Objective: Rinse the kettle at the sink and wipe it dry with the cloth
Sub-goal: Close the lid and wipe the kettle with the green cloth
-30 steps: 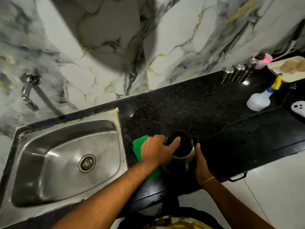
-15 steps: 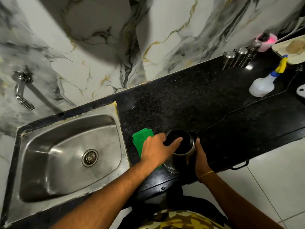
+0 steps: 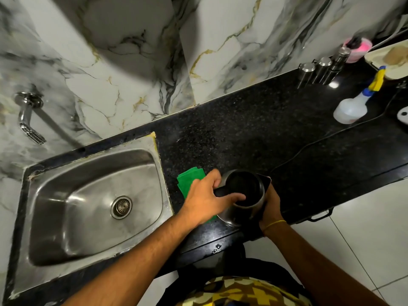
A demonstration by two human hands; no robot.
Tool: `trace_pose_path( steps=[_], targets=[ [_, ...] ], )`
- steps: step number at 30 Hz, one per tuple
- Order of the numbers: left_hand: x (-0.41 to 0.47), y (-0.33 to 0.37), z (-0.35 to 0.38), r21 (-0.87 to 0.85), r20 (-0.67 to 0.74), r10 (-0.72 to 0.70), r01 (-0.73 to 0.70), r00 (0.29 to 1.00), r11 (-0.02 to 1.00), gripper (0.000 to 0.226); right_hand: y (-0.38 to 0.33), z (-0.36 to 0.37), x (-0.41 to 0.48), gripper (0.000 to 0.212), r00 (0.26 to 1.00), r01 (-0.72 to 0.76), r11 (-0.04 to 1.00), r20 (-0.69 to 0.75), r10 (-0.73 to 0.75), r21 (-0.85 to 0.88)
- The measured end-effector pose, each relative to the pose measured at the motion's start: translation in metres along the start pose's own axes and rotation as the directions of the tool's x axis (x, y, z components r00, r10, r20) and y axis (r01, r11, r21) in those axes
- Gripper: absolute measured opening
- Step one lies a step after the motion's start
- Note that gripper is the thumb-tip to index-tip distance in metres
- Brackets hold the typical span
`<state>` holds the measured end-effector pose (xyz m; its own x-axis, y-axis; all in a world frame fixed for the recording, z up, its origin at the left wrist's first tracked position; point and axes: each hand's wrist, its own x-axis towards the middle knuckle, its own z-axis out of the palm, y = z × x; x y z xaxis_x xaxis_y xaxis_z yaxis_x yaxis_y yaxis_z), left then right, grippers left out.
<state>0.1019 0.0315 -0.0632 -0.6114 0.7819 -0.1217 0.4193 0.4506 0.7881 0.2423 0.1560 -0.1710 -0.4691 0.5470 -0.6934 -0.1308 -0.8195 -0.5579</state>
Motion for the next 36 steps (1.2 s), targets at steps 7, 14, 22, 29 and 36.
trace_pose_path(
  steps=[7,14,22,29,36],
  targets=[
    [-0.015,-0.015,-0.029,-0.023,0.243,0.057,-0.053,0.968,0.998,0.06,-0.008,0.006,0.006,0.054,0.999,-0.045,0.998,-0.02,0.045,0.034],
    [-0.032,-0.026,-0.027,0.226,0.042,-0.056,0.045,0.998,0.973,0.051,0.005,0.03,-0.005,0.059,0.989,-0.141,0.986,0.03,0.144,-0.09],
    [-0.045,-0.059,-0.051,-0.041,-0.086,-0.194,0.192,0.977,0.981,0.047,0.015,0.055,0.015,0.032,0.991,-0.106,0.772,-0.004,0.132,-0.627],
    [-0.057,-0.093,-0.069,-0.136,-0.143,-0.247,0.228,0.958,0.964,0.049,0.014,0.129,0.067,0.04,0.988,0.145,0.095,0.15,0.042,-0.985],
    [-0.061,-0.121,-0.074,-0.151,-0.172,-0.284,0.26,0.943,0.954,0.053,0.052,0.163,0.087,0.073,0.993,0.093,-0.035,0.09,0.078,-0.995]
  ],
)
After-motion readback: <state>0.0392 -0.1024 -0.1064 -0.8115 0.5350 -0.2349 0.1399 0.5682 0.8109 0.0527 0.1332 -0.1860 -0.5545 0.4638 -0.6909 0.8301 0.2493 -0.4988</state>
